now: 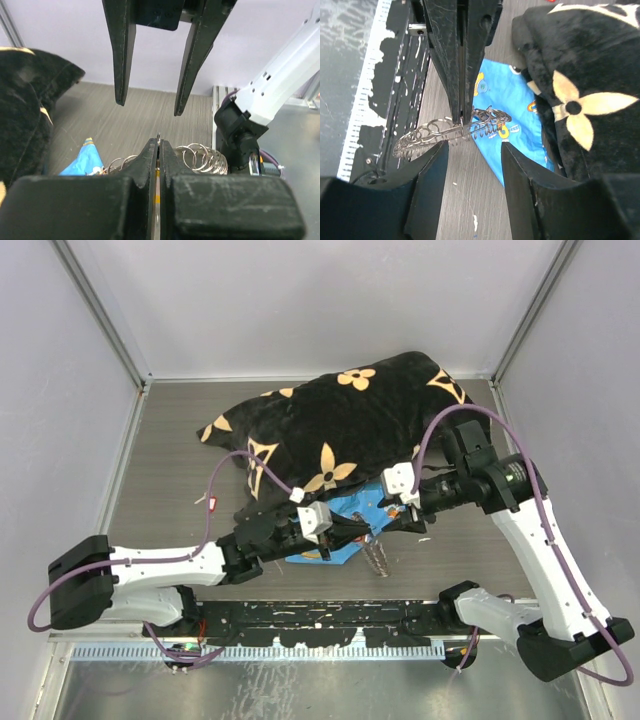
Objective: Remove the keys from the keyring
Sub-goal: Remove the key from the keyring.
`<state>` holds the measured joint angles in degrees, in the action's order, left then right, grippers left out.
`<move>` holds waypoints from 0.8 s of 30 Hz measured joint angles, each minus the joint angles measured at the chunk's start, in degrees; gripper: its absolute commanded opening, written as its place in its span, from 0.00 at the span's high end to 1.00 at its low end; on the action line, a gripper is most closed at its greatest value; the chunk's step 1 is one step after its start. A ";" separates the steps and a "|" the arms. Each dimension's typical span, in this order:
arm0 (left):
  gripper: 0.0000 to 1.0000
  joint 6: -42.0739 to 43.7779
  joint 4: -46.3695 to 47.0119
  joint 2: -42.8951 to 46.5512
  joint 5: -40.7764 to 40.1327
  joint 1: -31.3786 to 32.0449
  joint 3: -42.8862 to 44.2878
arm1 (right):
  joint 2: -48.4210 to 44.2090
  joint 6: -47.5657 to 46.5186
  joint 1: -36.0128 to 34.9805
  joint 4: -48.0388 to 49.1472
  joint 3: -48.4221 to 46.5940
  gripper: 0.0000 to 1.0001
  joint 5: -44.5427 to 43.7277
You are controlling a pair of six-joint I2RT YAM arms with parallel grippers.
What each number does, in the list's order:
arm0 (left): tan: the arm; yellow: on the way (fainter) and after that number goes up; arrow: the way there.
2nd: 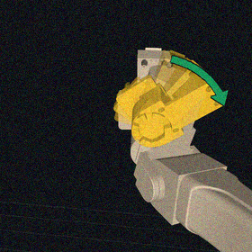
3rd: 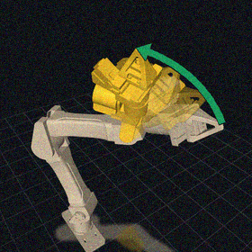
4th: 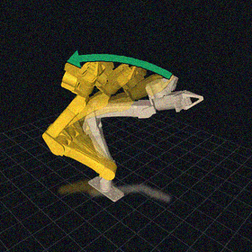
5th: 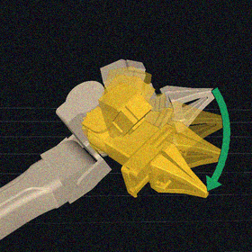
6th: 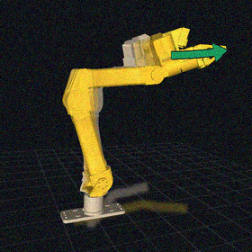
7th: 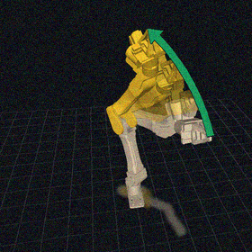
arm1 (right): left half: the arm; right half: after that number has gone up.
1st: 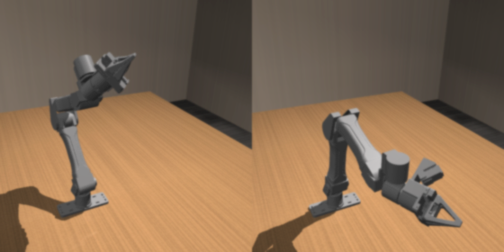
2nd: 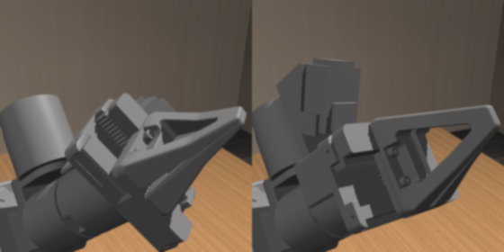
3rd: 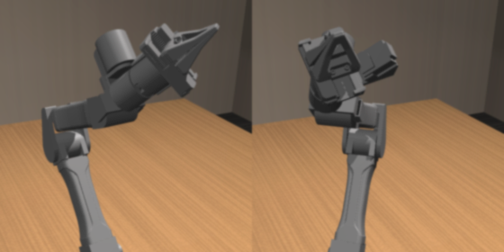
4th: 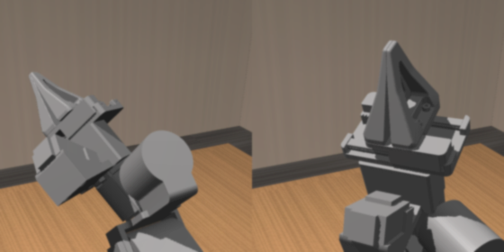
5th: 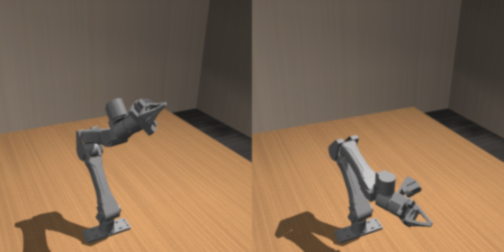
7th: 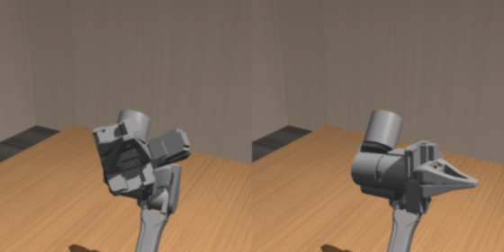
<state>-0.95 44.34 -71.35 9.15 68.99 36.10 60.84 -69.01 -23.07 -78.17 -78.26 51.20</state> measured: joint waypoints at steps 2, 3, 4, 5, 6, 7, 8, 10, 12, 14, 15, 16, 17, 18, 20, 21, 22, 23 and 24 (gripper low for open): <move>1.00 -0.17 2.95 1.33 -0.39 0.00 -1.64 | -0.26 1.09 1.44 0.48 -0.57 0.46 2.29; 1.00 -0.28 4.87 1.88 -0.61 0.00 -2.47 | -0.26 1.77 2.14 0.57 -0.96 0.45 3.76; 1.00 -0.55 6.82 2.36 -0.87 0.00 -3.26 | -0.22 2.34 2.93 0.81 -1.29 0.44 5.64; 1.00 -0.90 8.83 2.73 -1.03 0.00 -3.89 | -0.22 2.95 3.69 1.07 -1.51 0.44 7.67; 1.00 -1.22 10.84 3.02 -1.25 0.00 -4.44 | -0.17 3.34 4.39 1.16 -1.75 0.44 9.79; 1.00 -1.49 13.00 3.15 -1.38 0.00 -4.79 | -0.07 3.72 5.03 1.29 -2.01 0.44 12.02; 1.00 -1.70 14.93 3.19 -1.42 -0.02 -4.94 | 0.04 4.02 5.42 1.38 -2.25 0.44 13.77; 1.00 -2.56 18.97 3.19 -1.42 -0.04 -4.96 | 0.74 4.96 5.97 1.44 -3.45 0.45 17.59; 1.00 -3.23 23.28 3.19 -1.40 -0.07 -4.96 | 1.68 6.71 6.05 2.10 -5.07 0.48 20.61; 1.00 -4.07 26.18 3.19 -1.33 -0.09 -4.83 | 2.36 9.81 6.05 3.76 -6.64 0.50 22.69; 1.00 -4.26 27.12 3.19 -1.22 -0.11 -4.61 | 2.58 11.10 6.05 4.48 -7.28 0.51 23.34; 1.00 -4.46 27.91 3.19 -1.14 -0.11 -4.33 | 2.78 12.48 6.05 5.20 -7.93 0.52 23.96; 1.00 -4.57 28.59 3.17 -0.94 -0.11 -4.07 | 2.93 13.77 6.05 5.90 -8.55 0.54 24.68; 1.00 -4.66 29.27 3.13 -0.76 -0.11 -3.72 | 2.95 14.97 6.05 6.62 -8.98 0.55 25.49; 1.00 -4.76 30.10 2.99 -0.44 -0.11 -3.06 | 2.95 16.74 6.05 7.39 -9.42 0.59 27.21; 1.00 -4.83 30.42 2.89 -0.28 -0.11 -2.78 | 2.95 17.27 6.05 7.54 -9.51 0.62 27.89; 1.00 -5.03 30.75 2.67 -0.15 -0.11 -2.40 | 2.95 17.84 6.05 7.72 -9.51 0.64 28.65; 1.00 -5.25 31.08 2.38 -0.07 -0.11 -2.12 | 2.95 18.25 6.05 7.85 -9.51 0.65 29.29; 1.00 -5.44 31.32 2.10 0.07 -0.11 -1.88 | 2.95 18.53 6.05 7.93 -9.49 0.65 29.75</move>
<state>-6.39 75.66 -69.25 9.21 68.88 34.22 63.79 -50.48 -17.02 -70.24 -87.74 80.95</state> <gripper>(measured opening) 0.009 0.378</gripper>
